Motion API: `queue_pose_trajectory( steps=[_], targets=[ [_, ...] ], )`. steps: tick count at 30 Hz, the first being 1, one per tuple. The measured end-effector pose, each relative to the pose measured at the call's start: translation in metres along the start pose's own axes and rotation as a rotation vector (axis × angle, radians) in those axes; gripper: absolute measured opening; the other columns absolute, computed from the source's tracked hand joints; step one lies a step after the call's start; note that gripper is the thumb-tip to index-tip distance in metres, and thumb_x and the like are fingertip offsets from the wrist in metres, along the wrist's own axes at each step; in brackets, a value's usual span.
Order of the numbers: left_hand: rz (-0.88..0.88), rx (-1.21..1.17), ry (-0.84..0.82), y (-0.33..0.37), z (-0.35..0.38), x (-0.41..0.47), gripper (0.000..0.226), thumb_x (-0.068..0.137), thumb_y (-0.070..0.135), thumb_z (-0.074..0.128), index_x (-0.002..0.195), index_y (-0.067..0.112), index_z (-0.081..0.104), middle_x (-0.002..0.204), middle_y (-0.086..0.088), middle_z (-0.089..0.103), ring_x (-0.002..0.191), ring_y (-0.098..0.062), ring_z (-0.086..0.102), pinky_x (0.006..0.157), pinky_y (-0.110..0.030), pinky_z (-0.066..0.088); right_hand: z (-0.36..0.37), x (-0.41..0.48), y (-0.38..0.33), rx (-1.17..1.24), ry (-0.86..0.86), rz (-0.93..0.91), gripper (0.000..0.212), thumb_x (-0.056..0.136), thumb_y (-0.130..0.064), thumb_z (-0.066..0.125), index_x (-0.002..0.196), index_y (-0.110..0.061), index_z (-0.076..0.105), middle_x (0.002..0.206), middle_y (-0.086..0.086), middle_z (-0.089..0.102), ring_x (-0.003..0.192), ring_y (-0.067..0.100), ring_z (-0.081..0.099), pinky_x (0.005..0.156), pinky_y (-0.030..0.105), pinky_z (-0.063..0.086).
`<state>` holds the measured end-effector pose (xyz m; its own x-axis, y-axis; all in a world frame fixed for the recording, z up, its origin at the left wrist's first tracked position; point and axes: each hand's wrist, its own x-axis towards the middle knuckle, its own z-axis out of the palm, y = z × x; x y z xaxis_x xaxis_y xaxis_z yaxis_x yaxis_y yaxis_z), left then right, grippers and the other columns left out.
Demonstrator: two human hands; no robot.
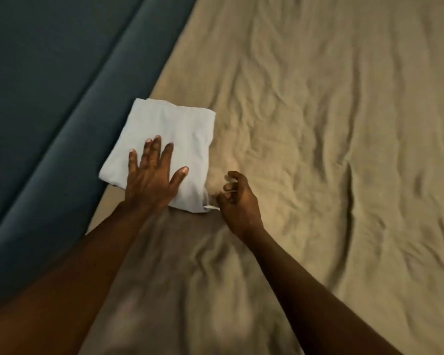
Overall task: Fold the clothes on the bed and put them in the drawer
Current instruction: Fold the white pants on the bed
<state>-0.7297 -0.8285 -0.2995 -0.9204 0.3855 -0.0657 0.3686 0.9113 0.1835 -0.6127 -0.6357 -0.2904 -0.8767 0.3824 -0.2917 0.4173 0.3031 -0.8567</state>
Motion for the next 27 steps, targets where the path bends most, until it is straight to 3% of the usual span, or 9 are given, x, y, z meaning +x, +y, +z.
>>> queue_pose_trajectory(
  steps=[2, 6, 10, 13, 17, 22, 27],
  targets=[
    [0.096, -0.094, 0.035, 0.041, -0.011, -0.014, 0.072, 0.1, 0.062, 0.031, 0.155, 0.017, 0.041, 0.167, -0.015, 0.029, 0.155, -0.032, 0.025, 0.121, -0.06, 0.017, -0.039, -0.04, 0.018, -0.112, 0.014, -0.037, 0.053, 0.087, -0.025, 0.063, 0.138, -0.019, 0.051, 0.116, 0.001, 0.063, 0.095, 0.015, 0.064, 0.086, 0.031, 0.054],
    [0.37, -0.243, -0.026, 0.145, -0.026, -0.057, 0.06, 0.101, 0.059, 0.036, 0.137, 0.017, 0.059, 0.16, -0.015, 0.04, 0.149, -0.033, 0.036, 0.108, -0.056, 0.04, -0.125, -0.123, 0.043, -0.147, 0.098, 0.066, 0.054, 0.086, -0.028, 0.062, 0.137, -0.013, 0.054, 0.122, 0.008, 0.062, 0.103, 0.022, 0.063, 0.092, 0.039, 0.053],
    [0.571, -0.369, -0.157, 0.287, -0.025, -0.115, 0.066, 0.099, 0.065, 0.033, 0.13, 0.016, 0.065, 0.154, -0.014, 0.046, 0.144, -0.034, 0.044, 0.103, -0.057, 0.047, -0.233, -0.217, 0.081, -0.135, 0.265, 0.227, 0.045, 0.094, -0.024, 0.066, 0.137, -0.019, 0.055, 0.125, 0.005, 0.058, 0.103, 0.019, 0.062, 0.091, 0.027, 0.05],
    [0.747, -0.406, -0.231, 0.401, -0.01, -0.168, 0.077, 0.099, 0.071, 0.022, 0.129, 0.015, 0.066, 0.151, -0.015, 0.049, 0.141, -0.035, 0.046, 0.102, -0.055, 0.046, -0.322, -0.296, 0.131, -0.103, 0.404, 0.377, 0.04, 0.095, -0.026, 0.066, 0.134, -0.022, 0.058, 0.127, -0.003, 0.057, 0.099, 0.007, 0.059, 0.086, 0.015, 0.046],
    [0.892, -0.372, -0.272, 0.535, 0.032, -0.226, 0.071, 0.1, 0.066, 0.027, 0.136, 0.015, 0.062, 0.156, -0.013, 0.045, 0.147, -0.032, 0.04, 0.108, -0.05, 0.041, -0.44, -0.381, 0.203, -0.117, 0.639, 0.519, 0.044, 0.083, -0.032, 0.059, 0.127, -0.024, 0.062, 0.12, -0.004, 0.059, 0.102, 0.009, 0.061, 0.09, 0.035, 0.054],
    [0.977, -0.289, -0.253, 0.707, 0.112, -0.276, 0.067, 0.096, 0.058, 0.039, 0.145, 0.015, 0.052, 0.16, -0.013, 0.039, 0.151, -0.032, 0.033, 0.111, -0.051, 0.039, -0.609, -0.446, 0.314, -0.42, 0.884, 0.558, 0.046, 0.082, -0.03, 0.063, 0.125, -0.014, 0.06, 0.117, 0.01, 0.059, 0.11, 0.031, 0.055, 0.093, 0.038, 0.043],
    [0.926, -0.107, -0.271, 0.834, 0.189, -0.291, 0.075, 0.094, 0.059, 0.033, 0.152, 0.013, 0.046, 0.165, -0.016, 0.03, 0.154, -0.036, 0.025, 0.118, -0.059, 0.026, -0.761, -0.462, 0.375, -0.479, 1.14, 0.476, 0.049, 0.087, -0.039, 0.061, 0.13, -0.015, 0.056, 0.126, 0.012, 0.054, 0.123, 0.032, 0.05, 0.104, 0.049, 0.041]
  ],
)
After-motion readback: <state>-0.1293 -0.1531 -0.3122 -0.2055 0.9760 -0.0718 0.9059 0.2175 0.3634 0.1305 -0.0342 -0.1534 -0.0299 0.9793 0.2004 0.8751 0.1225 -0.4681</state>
